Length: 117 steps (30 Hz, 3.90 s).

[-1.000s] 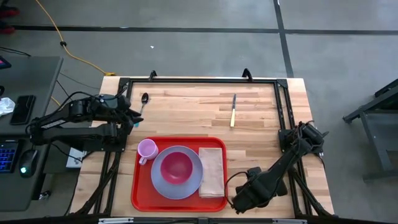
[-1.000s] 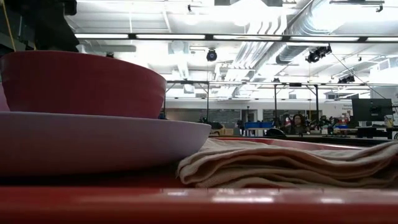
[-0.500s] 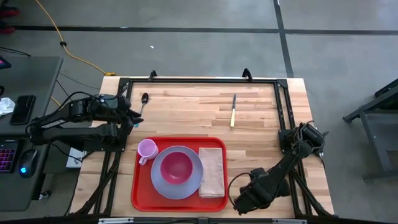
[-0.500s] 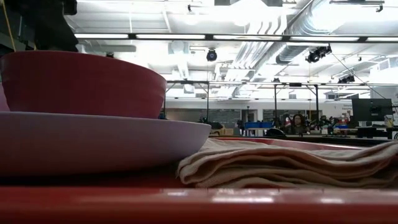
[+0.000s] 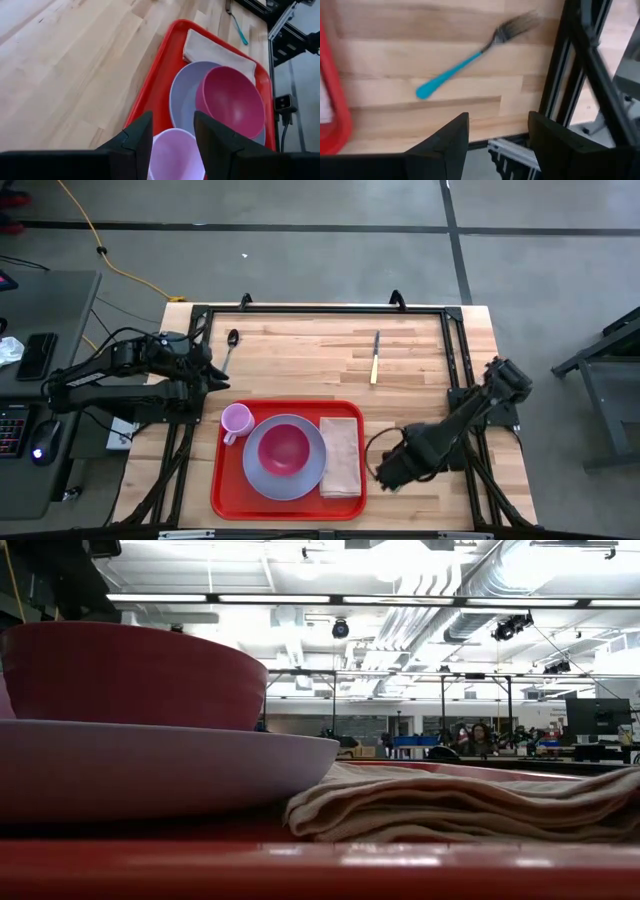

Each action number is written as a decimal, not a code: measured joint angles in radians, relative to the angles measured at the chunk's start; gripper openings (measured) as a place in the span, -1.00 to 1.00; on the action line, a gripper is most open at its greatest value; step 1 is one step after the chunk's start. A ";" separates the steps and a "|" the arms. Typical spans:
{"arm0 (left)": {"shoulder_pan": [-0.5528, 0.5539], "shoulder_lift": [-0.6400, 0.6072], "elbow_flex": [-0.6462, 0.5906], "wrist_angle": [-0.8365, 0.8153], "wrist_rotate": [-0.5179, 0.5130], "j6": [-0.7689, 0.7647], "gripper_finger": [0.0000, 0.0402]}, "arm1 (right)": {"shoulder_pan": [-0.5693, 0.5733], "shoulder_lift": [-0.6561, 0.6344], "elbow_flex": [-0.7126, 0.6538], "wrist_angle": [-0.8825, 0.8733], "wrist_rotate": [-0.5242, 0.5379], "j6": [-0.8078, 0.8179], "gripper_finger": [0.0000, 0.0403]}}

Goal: Set up tray
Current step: Put the blue fork on the peach napkin on the orange serving tray

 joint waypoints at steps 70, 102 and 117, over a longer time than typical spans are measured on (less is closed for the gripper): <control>0.000 0.000 0.000 -0.030 -0.030 0.004 -0.13 | -0.059 0.048 -0.314 0.580 -0.087 -0.025 -0.09; 0.000 0.000 0.000 -0.030 -0.031 0.006 -0.13 | 0.073 0.046 0.202 0.001 -0.139 0.188 -0.09; 0.000 0.000 0.001 -0.030 0.001 0.006 -0.13 | 0.040 0.046 0.322 0.000 -0.155 0.223 -0.09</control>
